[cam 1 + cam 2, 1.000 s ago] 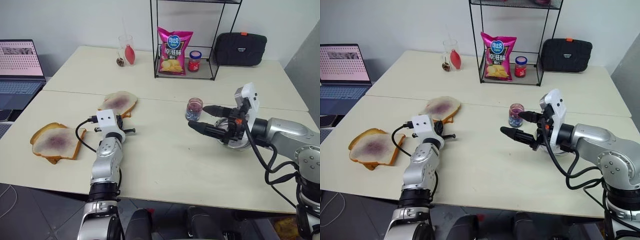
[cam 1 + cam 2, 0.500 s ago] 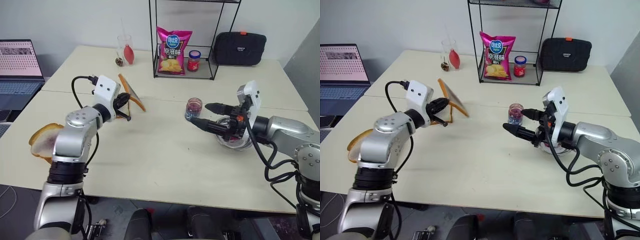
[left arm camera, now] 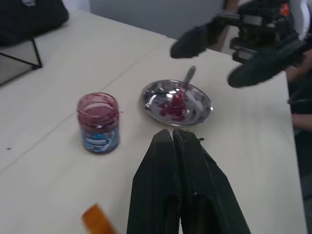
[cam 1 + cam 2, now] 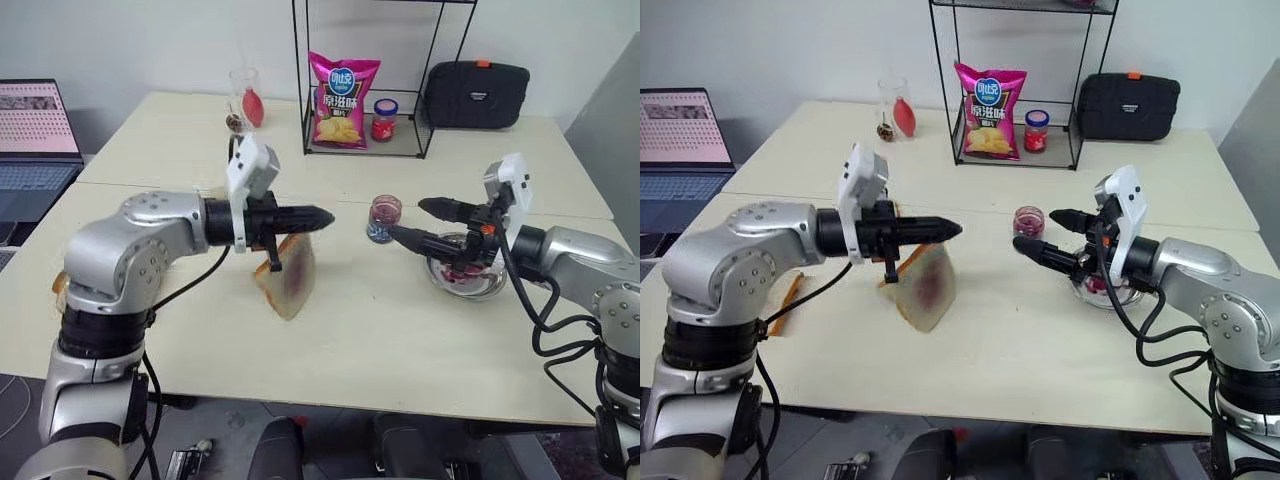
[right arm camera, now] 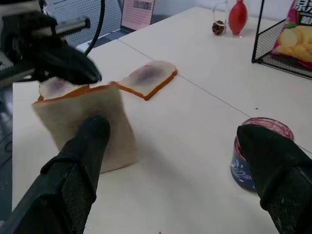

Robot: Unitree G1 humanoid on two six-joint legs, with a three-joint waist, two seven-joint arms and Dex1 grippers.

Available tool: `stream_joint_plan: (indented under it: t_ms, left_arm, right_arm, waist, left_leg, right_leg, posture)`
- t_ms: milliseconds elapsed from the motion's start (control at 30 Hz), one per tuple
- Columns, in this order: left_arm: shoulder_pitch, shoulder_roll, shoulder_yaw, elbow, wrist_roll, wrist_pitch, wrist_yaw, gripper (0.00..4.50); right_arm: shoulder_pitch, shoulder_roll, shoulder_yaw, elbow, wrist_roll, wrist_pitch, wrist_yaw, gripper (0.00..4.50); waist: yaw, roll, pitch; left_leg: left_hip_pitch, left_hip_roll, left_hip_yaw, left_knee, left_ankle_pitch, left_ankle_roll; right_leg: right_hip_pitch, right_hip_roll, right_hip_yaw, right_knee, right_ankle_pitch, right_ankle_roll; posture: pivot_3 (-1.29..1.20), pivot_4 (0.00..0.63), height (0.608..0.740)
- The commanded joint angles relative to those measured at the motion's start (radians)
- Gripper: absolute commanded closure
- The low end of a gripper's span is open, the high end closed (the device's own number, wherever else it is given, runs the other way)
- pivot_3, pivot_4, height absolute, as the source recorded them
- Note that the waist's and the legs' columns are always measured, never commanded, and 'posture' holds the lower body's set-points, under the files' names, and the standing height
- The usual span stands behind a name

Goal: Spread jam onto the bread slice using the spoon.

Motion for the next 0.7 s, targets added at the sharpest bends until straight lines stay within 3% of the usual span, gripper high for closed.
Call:
stream_joint_plan:
  t_ms: [33, 300, 600, 700]
  left_arm:
    - [-0.018, -0.02, 0.002, 0.02, 0.037, -0.062, 0.028, 4.47]
    - [0.0, 0.003, -0.04, 0.065, 0.115, -0.149, -0.011, 4.47]
    - [-0.003, 0.067, 0.007, 0.124, 0.163, -0.217, -0.037, 4.47]
    - [0.033, 0.098, 0.109, 0.229, 0.215, -0.244, 0.077, 3.97]
  right_arm:
    - [0.014, -0.019, -0.049, -0.057, 0.021, 0.0, -0.015, 0.0]
    - [0.017, -0.025, -0.056, -0.068, 0.033, 0.007, -0.029, 0.0]
    - [0.005, -0.014, -0.037, -0.07, 0.035, 0.009, -0.03, 0.0]
    - [0.007, -0.004, -0.024, -0.064, 0.034, 0.002, -0.014, 0.0]
  waist:
    - [0.0, 0.0, 0.0]
    - [0.001, 0.0, 0.0]
    - [0.0, 0.0, 0.0]
    - [-0.002, 0.0, 0.0]
  left_leg:
    - [0.0, 0.0, 0.0, 0.0, 0.0, 0.0]
    - [0.0, -0.001, 0.001, 0.001, 0.0, 0.0]
    - [0.0, 0.0, 0.001, 0.001, 0.0, 0.0]
    - [0.0, 0.0, 0.001, 0.001, 0.0, 0.0]
  right_leg:
    - [0.0, 0.0, 0.0, 0.0, 0.0, 0.0]
    - [0.0, -0.001, 0.001, 0.0, 0.0, 0.0]
    - [0.0, 0.0, 0.001, 0.0, 0.0, 0.0]
    - [0.0, 0.0, 0.0, 0.0, 0.0, 0.0]
  posture:
    - [0.0, 0.15, 0.74]
    - [0.0, 0.15, 0.74]
    - [0.0, 0.15, 0.74]
    - [0.0, 0.15, 0.74]
